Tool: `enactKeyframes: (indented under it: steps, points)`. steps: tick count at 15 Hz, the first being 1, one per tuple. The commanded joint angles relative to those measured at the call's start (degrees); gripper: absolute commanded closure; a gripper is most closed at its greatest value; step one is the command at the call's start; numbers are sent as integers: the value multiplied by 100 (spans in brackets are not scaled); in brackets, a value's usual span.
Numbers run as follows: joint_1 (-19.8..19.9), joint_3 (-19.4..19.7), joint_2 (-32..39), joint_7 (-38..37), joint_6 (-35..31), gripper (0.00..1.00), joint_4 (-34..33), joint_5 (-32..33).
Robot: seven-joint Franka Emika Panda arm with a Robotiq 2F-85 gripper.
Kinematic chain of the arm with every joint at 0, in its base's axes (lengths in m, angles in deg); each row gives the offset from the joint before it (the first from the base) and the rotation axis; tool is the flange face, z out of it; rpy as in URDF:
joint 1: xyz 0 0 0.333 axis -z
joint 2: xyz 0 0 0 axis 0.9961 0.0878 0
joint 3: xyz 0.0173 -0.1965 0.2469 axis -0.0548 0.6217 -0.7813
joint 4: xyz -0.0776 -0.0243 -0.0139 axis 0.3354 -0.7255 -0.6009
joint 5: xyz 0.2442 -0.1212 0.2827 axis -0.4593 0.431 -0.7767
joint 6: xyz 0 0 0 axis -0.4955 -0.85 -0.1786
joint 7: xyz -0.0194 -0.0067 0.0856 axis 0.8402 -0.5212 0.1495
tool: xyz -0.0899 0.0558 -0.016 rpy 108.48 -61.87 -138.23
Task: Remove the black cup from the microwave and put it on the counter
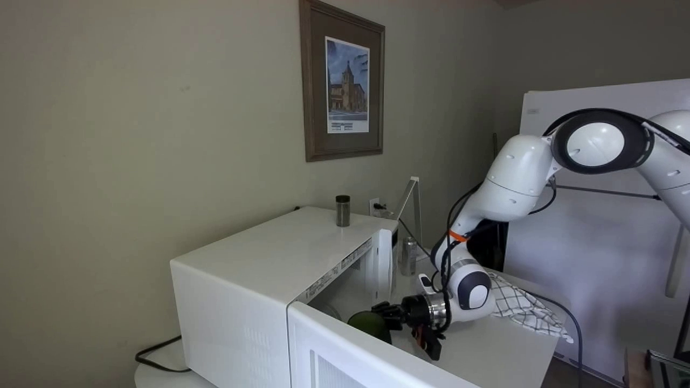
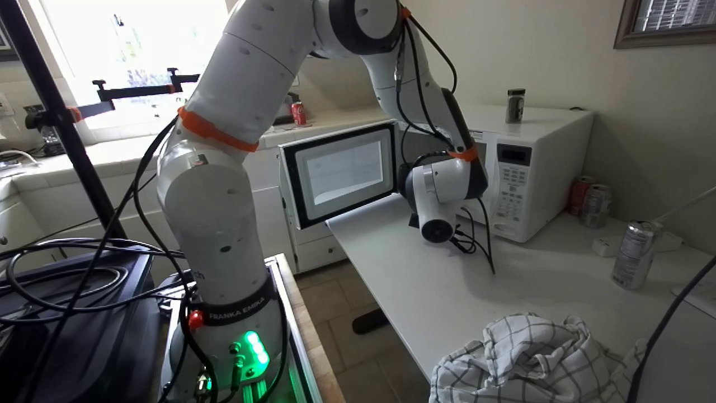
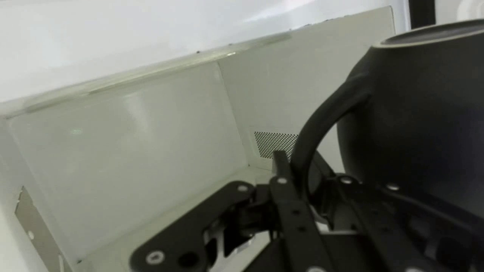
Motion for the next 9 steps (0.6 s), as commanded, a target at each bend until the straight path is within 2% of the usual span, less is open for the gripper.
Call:
enactKeyframes:
  steps: [1,4,5,8,9]
  points:
    - [70,41,-748,135,64,96,974,-378]
    - [76,76,-1196,521,15,96,1676,-875]
    - [-254,430,-1377,416,72,96,1867,-1076]
    - [-870,1154,-1855,378,137,96,2518,-1631]
    - [-281,1121,-2137,383,159,96,2791,-1221]
